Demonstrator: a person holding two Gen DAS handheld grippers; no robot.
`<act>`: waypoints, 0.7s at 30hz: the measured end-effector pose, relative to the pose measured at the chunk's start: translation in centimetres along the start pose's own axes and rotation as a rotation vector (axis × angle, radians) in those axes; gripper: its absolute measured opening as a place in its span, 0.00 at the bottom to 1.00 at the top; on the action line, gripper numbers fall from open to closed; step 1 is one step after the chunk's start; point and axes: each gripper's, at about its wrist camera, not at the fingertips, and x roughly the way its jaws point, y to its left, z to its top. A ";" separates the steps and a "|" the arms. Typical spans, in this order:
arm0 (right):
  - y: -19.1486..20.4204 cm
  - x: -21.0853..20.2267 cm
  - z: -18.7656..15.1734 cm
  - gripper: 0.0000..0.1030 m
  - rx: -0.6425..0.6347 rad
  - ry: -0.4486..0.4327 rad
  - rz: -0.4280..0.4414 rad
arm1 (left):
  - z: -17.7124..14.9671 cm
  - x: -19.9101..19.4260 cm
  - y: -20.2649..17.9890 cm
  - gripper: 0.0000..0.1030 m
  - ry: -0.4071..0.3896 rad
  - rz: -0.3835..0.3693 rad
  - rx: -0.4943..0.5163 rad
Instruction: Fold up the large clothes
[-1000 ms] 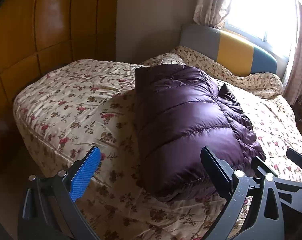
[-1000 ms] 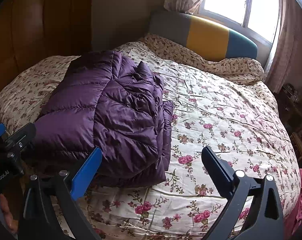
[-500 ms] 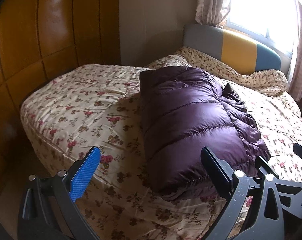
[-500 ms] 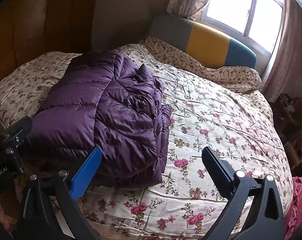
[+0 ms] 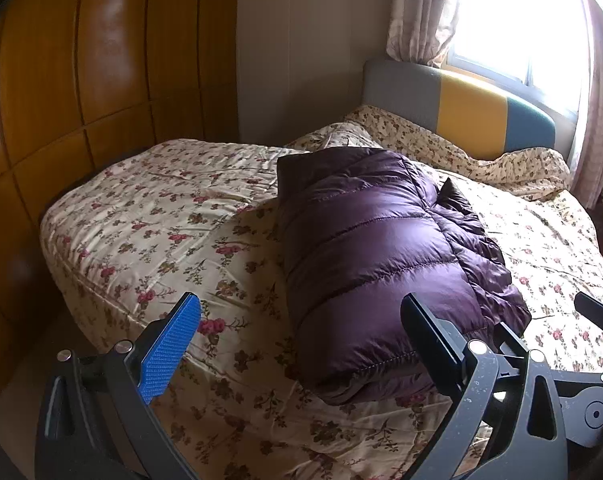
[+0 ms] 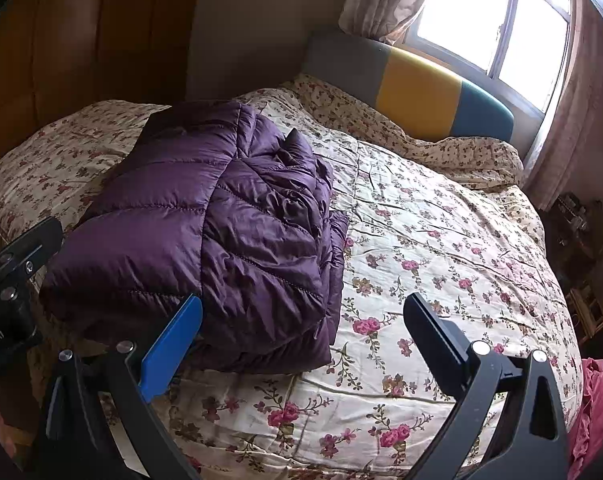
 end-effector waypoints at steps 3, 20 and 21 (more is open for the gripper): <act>-0.1 -0.1 0.0 0.97 0.006 -0.001 0.003 | 0.0 0.0 0.0 0.96 0.000 -0.002 0.001; -0.4 -0.3 -0.1 0.97 0.019 -0.004 0.016 | 0.1 -0.2 -0.1 0.96 -0.010 -0.001 0.005; -0.4 -0.3 -0.1 0.97 0.019 -0.005 0.017 | 0.1 -0.3 -0.1 0.96 -0.010 -0.001 0.005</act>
